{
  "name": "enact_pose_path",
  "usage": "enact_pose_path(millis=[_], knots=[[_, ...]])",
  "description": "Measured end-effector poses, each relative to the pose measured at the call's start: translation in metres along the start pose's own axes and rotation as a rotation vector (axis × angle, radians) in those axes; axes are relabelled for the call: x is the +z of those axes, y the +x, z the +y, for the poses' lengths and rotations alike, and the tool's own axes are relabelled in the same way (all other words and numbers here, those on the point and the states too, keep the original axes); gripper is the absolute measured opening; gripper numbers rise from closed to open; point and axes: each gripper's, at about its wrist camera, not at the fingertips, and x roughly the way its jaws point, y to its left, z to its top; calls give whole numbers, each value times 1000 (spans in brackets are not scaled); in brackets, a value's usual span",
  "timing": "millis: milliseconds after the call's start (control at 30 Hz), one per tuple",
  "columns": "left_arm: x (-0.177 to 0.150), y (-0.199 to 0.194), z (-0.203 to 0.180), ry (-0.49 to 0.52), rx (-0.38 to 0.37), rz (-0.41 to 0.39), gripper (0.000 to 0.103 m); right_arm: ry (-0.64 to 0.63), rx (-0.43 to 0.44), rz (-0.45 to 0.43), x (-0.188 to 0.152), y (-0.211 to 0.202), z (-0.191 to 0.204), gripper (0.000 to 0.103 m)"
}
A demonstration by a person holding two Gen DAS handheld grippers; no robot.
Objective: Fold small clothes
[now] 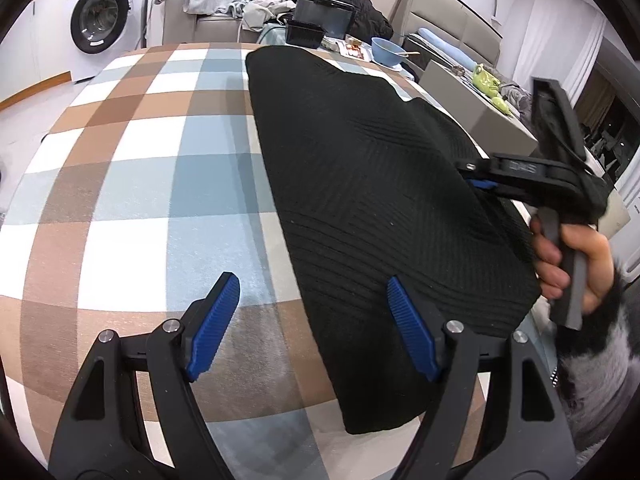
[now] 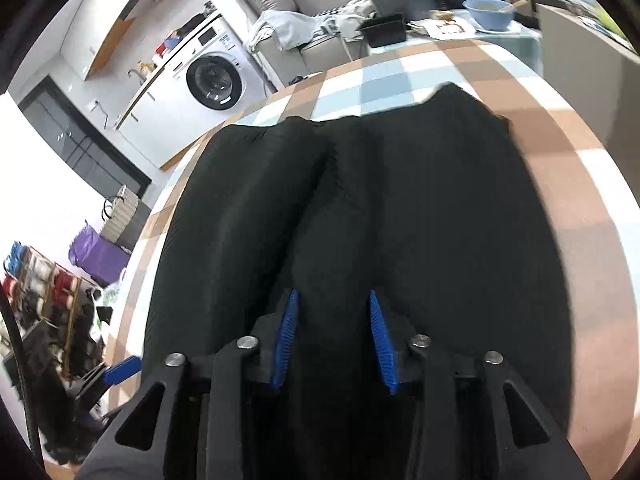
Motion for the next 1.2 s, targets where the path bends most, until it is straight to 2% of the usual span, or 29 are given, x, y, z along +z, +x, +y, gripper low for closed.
enact_pose_path(millis=[67, 133, 167, 233, 267, 333, 467, 600, 667, 733, 767, 833, 867, 900, 967, 1033, 1133, 1200], knots=[[1, -1, 2, -6, 2, -2, 74, -33, 13, -8, 12, -3, 12, 9], [1, -1, 5, -13, 3, -3, 74, -95, 74, -111, 16, -21, 27, 7], [1, 0, 7, -19, 3, -1, 74, -114, 60, -129, 17, -27, 31, 7], [1, 1, 10, -34, 0, 3, 74, -127, -33, -100, 19, -24, 26, 7], [1, 2, 11, -37, -3, 7, 74, -128, -113, -53, 19, -14, 19, 7], [1, 3, 12, -36, -4, 11, 74, -105, -176, 0, 15, -3, 9, 11], [2, 3, 14, -40, 6, 4, 74, -65, -130, -73, 9, -21, 5, 37], [3, 6, 15, -46, 5, 8, 74, -89, 1, -113, 19, -39, 23, 41], [3, 6, 13, -44, 9, 7, 74, -80, 70, -70, 24, -31, 30, 45], [3, 4, 11, -39, 10, 4, 74, -16, 117, 17, 25, -17, 32, 45], [4, 3, 10, -34, 11, 1, 74, 9, 126, 54, 24, -5, 33, 43], [4, 0, 6, -20, 16, -9, 74, -9, 74, 83, 23, 11, 38, 33], [5, -2, 5, -12, 18, -15, 74, -28, 49, 70, 23, 14, 41, 24], [5, -4, 5, -10, 20, -19, 74, -40, 49, 47, 24, 10, 45, 12], [6, -6, 7, -17, 16, -21, 74, -73, 123, -74, 26, -18, 55, 10], [6, -7, 9, -25, 6, -25, 74, -137, 86, -147, 26, -37, 63, 9], [6, -4, 15, -41, 14, -18, 74, -136, 7, -102, 28, -27, 57, 9], [5, -2, 18, -63, 13, -2, 74, -97, -43, -21, 26, -7, 45, 11]])
